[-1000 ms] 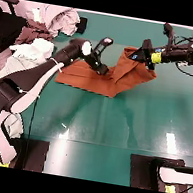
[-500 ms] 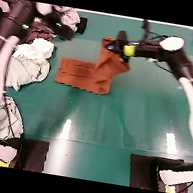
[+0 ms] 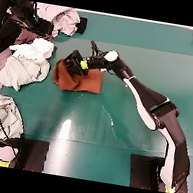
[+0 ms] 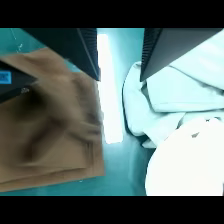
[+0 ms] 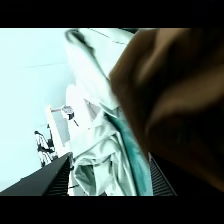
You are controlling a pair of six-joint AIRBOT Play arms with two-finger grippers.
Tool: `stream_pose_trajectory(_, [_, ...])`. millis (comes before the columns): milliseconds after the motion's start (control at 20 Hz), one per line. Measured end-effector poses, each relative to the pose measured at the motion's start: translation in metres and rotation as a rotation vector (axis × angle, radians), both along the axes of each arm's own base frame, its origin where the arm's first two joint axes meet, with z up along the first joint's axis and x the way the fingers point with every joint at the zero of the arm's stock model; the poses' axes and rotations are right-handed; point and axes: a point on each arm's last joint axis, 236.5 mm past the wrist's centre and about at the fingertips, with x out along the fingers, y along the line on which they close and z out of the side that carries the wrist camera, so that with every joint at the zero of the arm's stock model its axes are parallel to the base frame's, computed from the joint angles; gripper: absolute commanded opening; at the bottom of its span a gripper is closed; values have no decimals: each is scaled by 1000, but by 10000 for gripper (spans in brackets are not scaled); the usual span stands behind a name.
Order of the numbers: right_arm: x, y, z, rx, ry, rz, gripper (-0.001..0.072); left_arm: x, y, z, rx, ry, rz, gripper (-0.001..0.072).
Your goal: Fold the shirts.
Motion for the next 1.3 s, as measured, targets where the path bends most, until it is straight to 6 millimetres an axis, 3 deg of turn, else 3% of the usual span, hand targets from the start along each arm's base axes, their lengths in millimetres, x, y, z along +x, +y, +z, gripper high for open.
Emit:
stream_pose_trajectory(150, [12,-9,2,37,-36,-3,550,-1,0,0,-6,2,1,317])
stream_pose_trajectory(250, [37,-35,18,44,-95,-43,548,-2,-1,0,-8,4,0,317])
stream_pose_trajectory(350, [58,-81,29,-30,-161,-53,548,-2,-1,0,-9,5,0,317])
stream_pose_trajectory(500, [78,-171,29,-254,-207,-70,568,-2,-6,0,-28,7,-11,317])
stream_pose_trajectory(550, [77,-200,27,-328,-204,-61,634,-2,-8,0,-37,5,-16,317])
stream_pose_trajectory(650, [72,-245,22,-438,-172,-48,669,-1,-13,-1,-54,5,-27,317])
stream_pose_trajectory(750, [63,-273,11,-502,-123,-27,695,-1,-16,-2,-64,7,-33,317])
stream_pose_trajectory(850, [50,-279,-4,-512,-76,10,695,-2,-19,-2,-73,10,-39,317])
stream_pose_trajectory(950, [37,-270,-24,-497,-39,41,695,-2,-19,-2,-76,10,-39,317])
stream_pose_trajectory(1150, [19,-229,-62,-387,-6,47,694,-3,-20,-3,-79,17,-41,317])
stream_pose_trajectory(1300, [19,-200,-82,-313,-14,-27,685,-4,-21,-3,-81,20,-42,317])
